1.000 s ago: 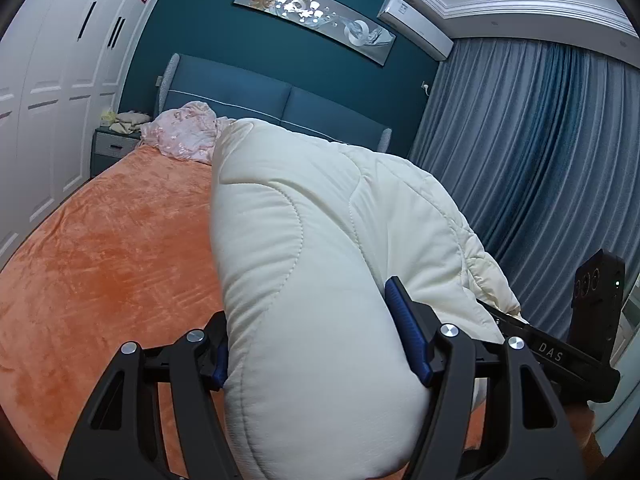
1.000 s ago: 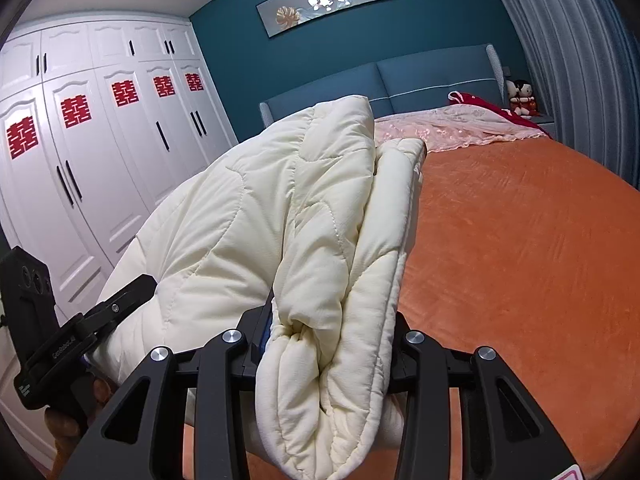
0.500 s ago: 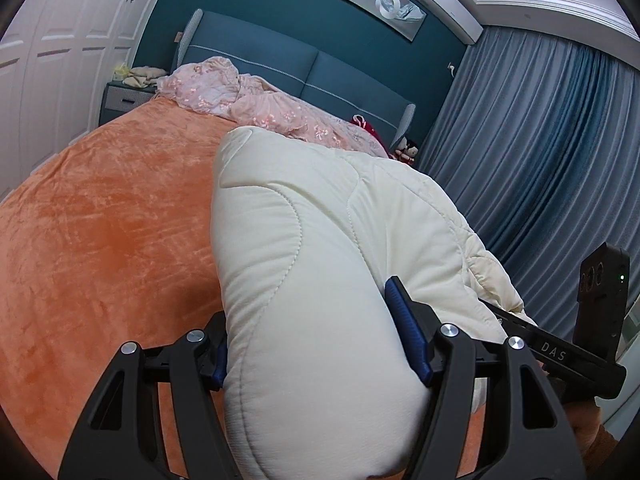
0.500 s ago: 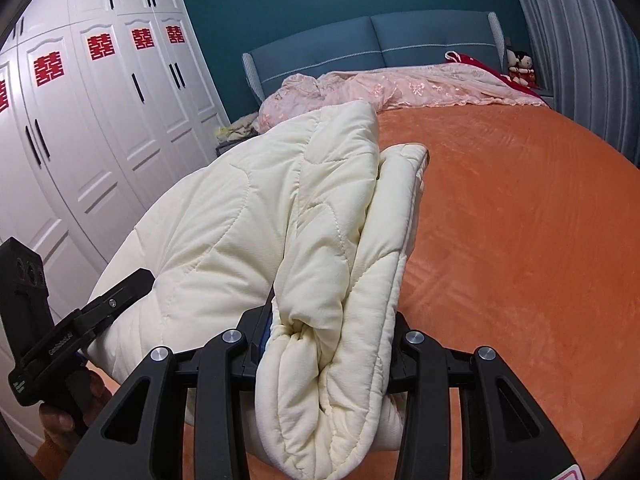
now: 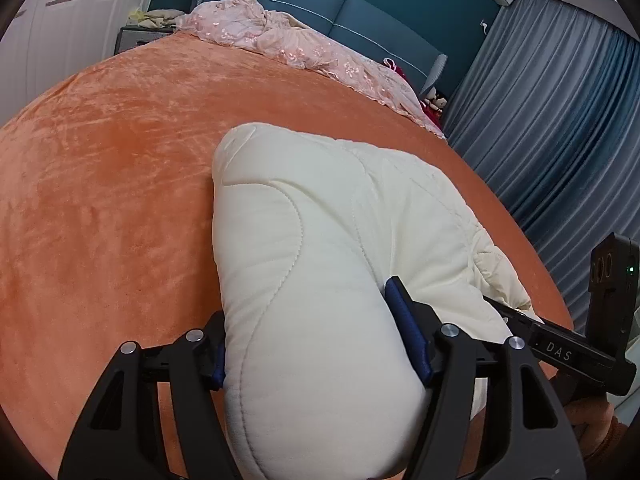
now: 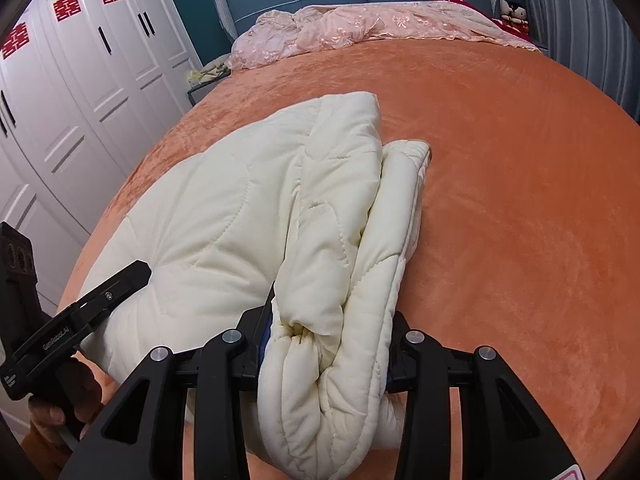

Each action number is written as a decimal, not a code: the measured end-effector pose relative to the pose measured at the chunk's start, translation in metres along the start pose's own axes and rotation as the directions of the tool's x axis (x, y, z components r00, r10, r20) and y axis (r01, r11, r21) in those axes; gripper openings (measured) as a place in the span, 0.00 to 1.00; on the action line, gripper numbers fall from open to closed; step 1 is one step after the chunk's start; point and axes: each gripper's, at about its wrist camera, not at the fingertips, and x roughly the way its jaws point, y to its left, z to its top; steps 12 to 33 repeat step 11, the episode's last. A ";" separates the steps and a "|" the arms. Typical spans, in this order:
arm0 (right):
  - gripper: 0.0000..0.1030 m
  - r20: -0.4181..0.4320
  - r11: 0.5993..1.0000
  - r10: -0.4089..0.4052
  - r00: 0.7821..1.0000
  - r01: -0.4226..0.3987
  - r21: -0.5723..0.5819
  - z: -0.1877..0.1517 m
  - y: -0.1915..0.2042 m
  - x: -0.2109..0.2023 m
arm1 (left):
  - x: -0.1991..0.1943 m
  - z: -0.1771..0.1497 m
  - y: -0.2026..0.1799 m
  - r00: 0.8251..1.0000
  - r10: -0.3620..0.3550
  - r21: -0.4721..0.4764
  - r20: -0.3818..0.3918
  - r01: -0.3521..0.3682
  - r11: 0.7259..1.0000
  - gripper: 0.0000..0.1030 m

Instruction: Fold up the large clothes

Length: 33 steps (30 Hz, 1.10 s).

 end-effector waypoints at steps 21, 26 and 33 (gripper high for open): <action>0.55 -0.081 0.996 0.035 0.996 -0.028 0.086 -0.010 -0.016 -0.005 | -0.017 -0.009 -0.019 0.968 0.241 0.007 -0.073 -0.241 0.970 0.78; 0.55 -0.081 0.996 0.035 0.996 -0.028 0.086 -0.010 -0.016 -0.005 | -0.017 -0.009 -0.019 0.968 0.241 0.007 -0.073 -0.241 0.970 0.78; 0.55 -0.081 0.996 0.035 0.996 -0.028 0.086 -0.010 -0.016 -0.005 | -0.017 -0.009 -0.019 0.968 0.241 0.007 -0.073 -0.241 0.970 0.78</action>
